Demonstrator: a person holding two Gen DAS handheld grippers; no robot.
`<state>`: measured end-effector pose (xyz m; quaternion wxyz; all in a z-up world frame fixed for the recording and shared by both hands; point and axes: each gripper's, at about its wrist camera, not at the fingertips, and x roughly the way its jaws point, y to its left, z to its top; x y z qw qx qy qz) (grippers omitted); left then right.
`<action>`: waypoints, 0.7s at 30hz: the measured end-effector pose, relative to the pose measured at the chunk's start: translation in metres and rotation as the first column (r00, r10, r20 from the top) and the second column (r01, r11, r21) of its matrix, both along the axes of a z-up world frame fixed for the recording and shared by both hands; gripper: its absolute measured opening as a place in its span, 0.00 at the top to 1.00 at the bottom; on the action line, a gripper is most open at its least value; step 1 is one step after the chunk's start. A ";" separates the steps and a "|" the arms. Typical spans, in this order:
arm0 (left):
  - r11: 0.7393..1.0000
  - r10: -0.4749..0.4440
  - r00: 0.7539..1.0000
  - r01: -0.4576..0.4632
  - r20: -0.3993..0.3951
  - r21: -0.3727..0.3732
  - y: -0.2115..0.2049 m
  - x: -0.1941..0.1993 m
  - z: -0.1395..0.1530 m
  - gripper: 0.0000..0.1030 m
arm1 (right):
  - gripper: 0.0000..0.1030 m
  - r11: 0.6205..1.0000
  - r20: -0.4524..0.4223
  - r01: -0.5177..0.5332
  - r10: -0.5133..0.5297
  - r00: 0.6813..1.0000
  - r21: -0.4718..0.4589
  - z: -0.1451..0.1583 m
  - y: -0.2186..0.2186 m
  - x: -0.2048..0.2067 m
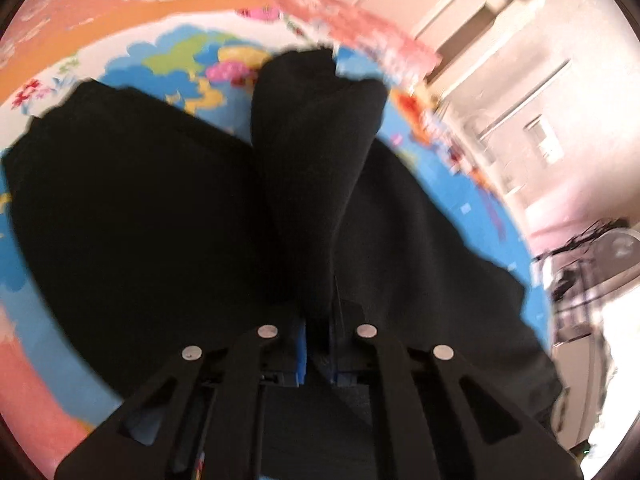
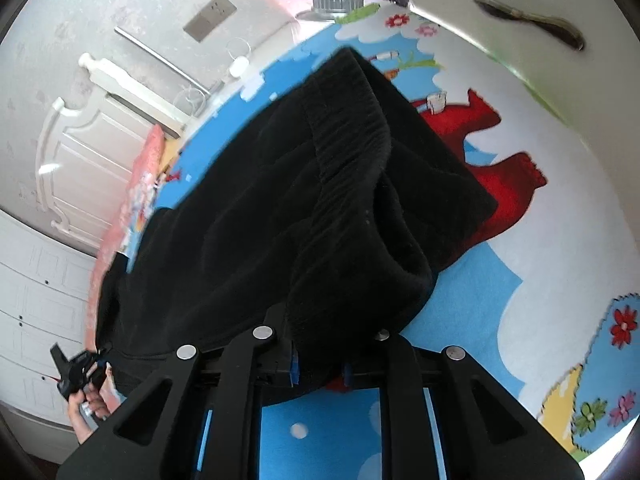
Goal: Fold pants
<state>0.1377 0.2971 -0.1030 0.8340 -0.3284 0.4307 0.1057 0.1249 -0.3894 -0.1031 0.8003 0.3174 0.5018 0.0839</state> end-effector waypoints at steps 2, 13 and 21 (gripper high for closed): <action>1.000 0.009 0.999 -0.009 0.046 -0.006 0.001 -0.033 0.020 0.93 | 0.87 1.000 0.019 0.001 -0.001 1.000 0.000 0.009 -0.001 -0.004; 1.000 -0.003 0.999 0.004 -0.041 0.022 -0.002 -0.071 -0.021 0.79 | 0.86 0.989 -0.005 -0.039 0.039 0.999 -0.144 -0.009 0.005 -0.006; 0.709 -0.121 0.983 0.183 -0.138 0.681 -0.078 -0.005 0.027 0.34 | 0.85 0.980 -0.003 -0.038 0.038 0.999 -0.195 -0.010 0.008 -0.009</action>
